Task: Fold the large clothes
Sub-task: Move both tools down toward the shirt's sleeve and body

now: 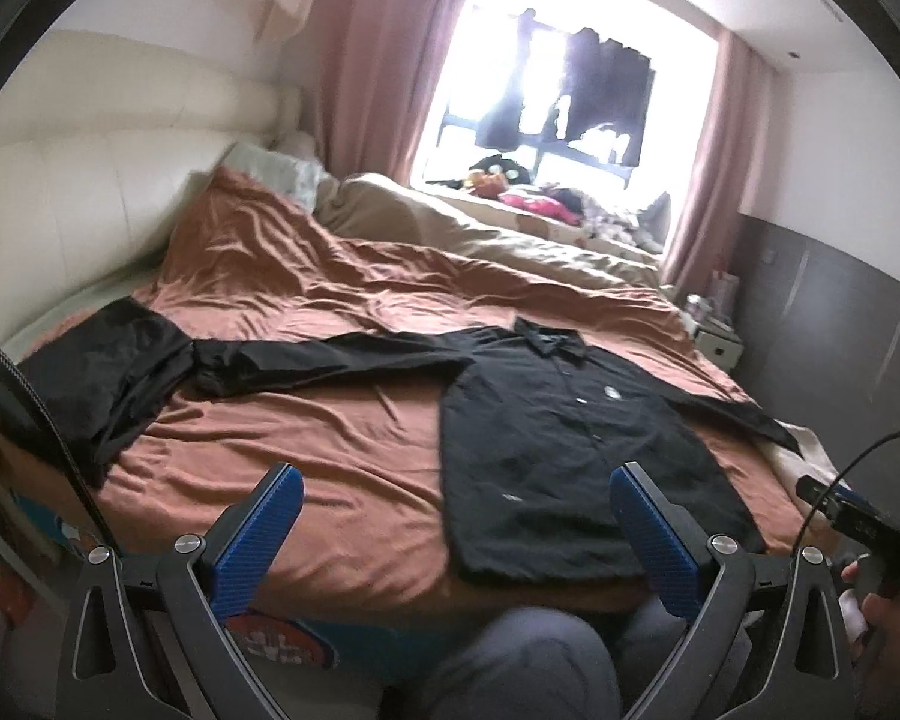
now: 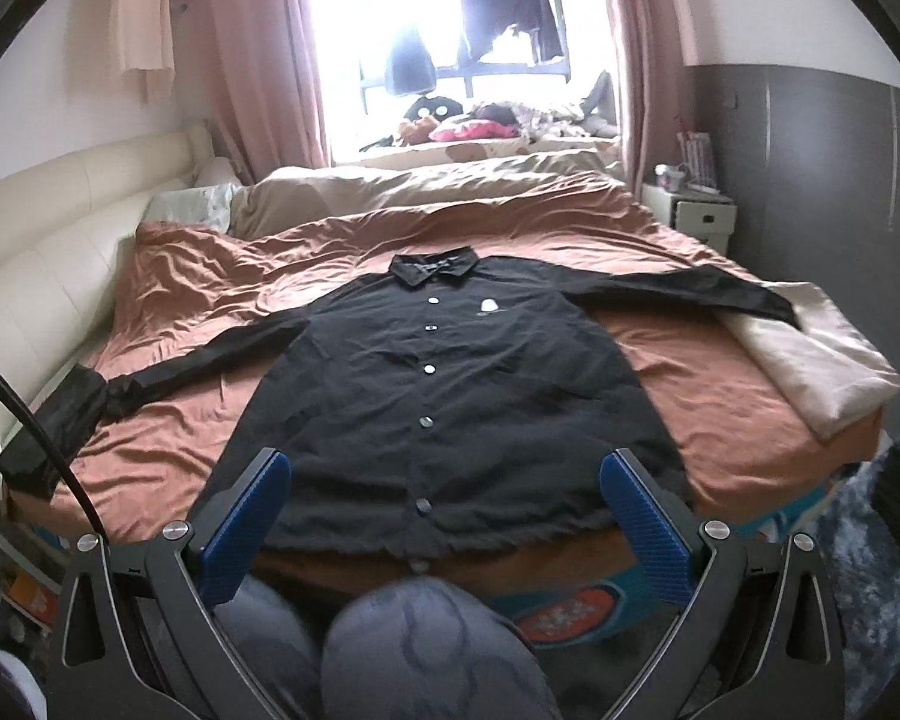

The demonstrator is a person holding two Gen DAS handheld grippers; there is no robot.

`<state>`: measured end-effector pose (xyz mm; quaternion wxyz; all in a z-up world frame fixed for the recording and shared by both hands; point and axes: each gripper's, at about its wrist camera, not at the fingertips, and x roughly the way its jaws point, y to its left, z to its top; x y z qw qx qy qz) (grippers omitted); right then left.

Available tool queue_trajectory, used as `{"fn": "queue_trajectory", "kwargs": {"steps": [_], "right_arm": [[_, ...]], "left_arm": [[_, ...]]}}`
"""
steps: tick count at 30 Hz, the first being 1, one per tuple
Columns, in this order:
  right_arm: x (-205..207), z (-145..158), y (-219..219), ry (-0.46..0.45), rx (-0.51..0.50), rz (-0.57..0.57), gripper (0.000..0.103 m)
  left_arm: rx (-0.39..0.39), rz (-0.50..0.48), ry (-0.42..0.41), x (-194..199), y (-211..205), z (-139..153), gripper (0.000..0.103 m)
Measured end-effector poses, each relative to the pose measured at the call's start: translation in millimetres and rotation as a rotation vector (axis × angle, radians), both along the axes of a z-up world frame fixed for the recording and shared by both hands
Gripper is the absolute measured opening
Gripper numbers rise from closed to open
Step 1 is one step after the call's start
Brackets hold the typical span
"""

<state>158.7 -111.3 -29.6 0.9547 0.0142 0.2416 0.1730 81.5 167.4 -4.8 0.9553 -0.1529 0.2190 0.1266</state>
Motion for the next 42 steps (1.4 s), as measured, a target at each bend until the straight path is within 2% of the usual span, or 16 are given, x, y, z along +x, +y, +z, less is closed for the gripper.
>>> {"fn": "queue_trajectory", "kwargs": {"steps": [8, 12, 21, 29, 30, 32, 34, 36, 38, 42], "right_arm": [[65, 6, 29, 0.033, 0.019, 0.031, 0.103], [99, 9, 50, 0.051, 0.029, 0.056, 0.103], [177, 3, 103, 0.085, 0.059, 0.105, 0.097], [241, -11, 149, 0.159, 0.076, 0.171, 0.083], [249, -12, 154, 0.17, 0.077, 0.179, 0.079], [269, -14, 165, 0.204, 0.082, 0.204, 0.064], [288, -16, 172, 0.231, 0.09, 0.21, 0.058], [307, -16, 180, 0.249, 0.094, 0.207, 0.057], [328, -21, 187, 0.282, 0.109, 0.208, 0.048], [366, -32, 199, 0.354, 0.146, 0.22, 0.037]], "left_arm": [[-0.039, 0.081, 0.051, 52, 62, -11, 0.101], [-0.07, 0.128, 0.079, 73, 97, -19, 0.097], [-0.157, 0.299, 0.139, 106, 188, -43, 0.096], [-0.225, 0.4, 0.209, 139, 255, -74, 0.094], [-0.231, 0.409, 0.223, 146, 263, -80, 0.094], [-0.235, 0.424, 0.247, 158, 277, -89, 0.094], [-0.248, 0.43, 0.273, 171, 290, -100, 0.094], [-0.256, 0.444, 0.307, 185, 303, -113, 0.094], [-0.253, 0.459, 0.349, 196, 314, -125, 0.093], [-0.273, 0.501, 0.416, 213, 337, -153, 0.092]]}}
